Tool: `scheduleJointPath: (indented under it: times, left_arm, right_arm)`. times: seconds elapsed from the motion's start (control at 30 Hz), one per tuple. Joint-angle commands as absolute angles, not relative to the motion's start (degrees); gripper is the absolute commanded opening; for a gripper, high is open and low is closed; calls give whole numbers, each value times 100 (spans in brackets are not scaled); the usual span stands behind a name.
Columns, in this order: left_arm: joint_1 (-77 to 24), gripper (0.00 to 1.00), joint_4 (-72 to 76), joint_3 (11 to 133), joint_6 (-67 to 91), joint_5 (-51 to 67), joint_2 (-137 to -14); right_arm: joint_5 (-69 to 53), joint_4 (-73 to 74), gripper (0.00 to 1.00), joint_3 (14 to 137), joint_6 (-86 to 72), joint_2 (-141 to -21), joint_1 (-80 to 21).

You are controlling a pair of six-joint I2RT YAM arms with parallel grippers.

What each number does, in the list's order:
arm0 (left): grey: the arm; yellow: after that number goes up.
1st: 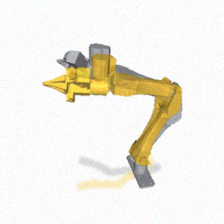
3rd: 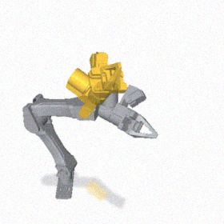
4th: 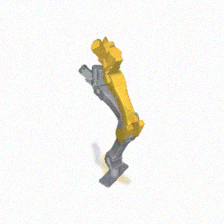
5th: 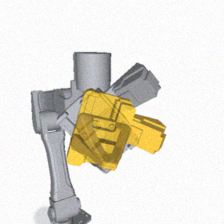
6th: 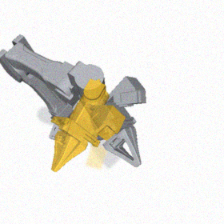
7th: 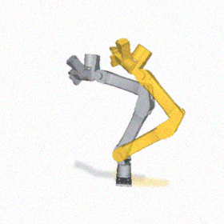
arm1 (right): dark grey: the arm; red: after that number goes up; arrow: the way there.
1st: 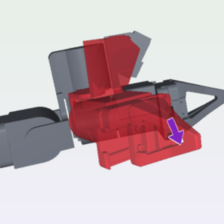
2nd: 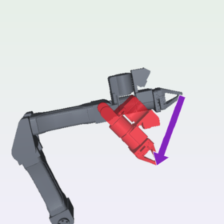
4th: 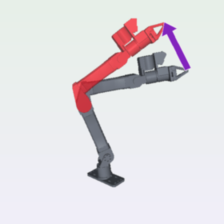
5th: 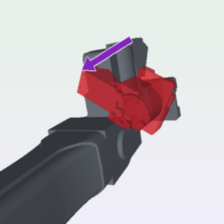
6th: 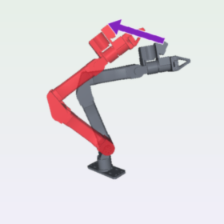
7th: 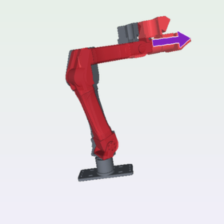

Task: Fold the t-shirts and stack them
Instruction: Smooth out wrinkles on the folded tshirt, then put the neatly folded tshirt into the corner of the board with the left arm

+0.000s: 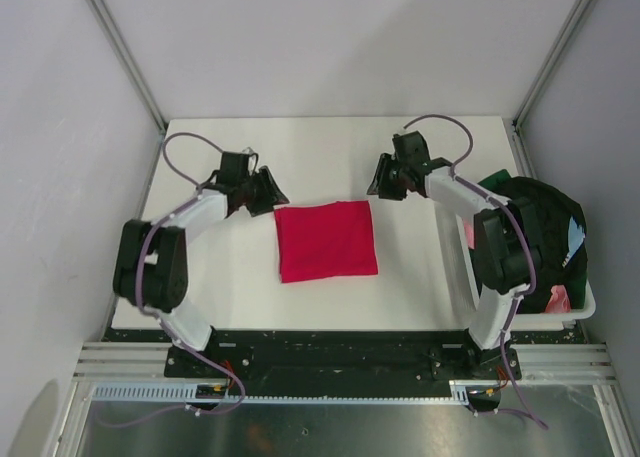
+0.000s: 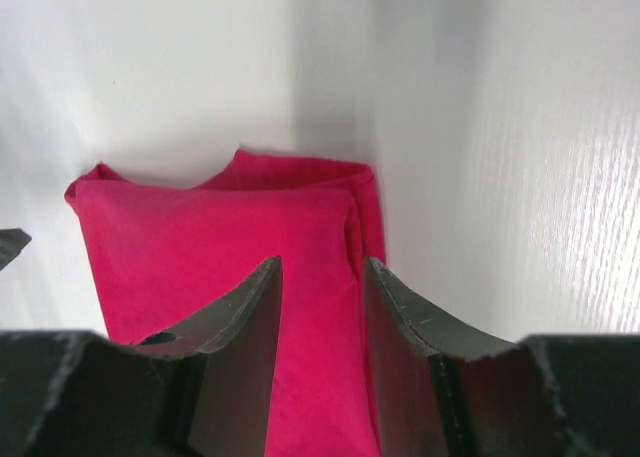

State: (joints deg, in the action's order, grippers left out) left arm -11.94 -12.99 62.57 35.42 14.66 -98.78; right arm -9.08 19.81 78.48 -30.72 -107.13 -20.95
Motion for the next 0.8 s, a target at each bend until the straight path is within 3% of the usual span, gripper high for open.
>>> scheduleJointPath:
  times: [0.0,0.2,0.53,0.77]
  left_arm:
    - [-1184,58,-1371,5593,3379,1387,-9096]
    - [-1229,62,-1408,5198,3249,1249,-8826]
    - [-1238,66,-1416,5807,2873,1129,-9817]
    - [-1246,59,-1409,6336,2692,1074,-10457]
  right_arm:
    - [-566,2596,43,7945,-2904,-10207,-2281]
    - [-518,2697,43,7538,-3003,-9698,-2520]
    - [-330,2704,43,6744,-3238,-8862,-2915]
    - [-152,2789,43,6527,-3348,-8529,-3145]
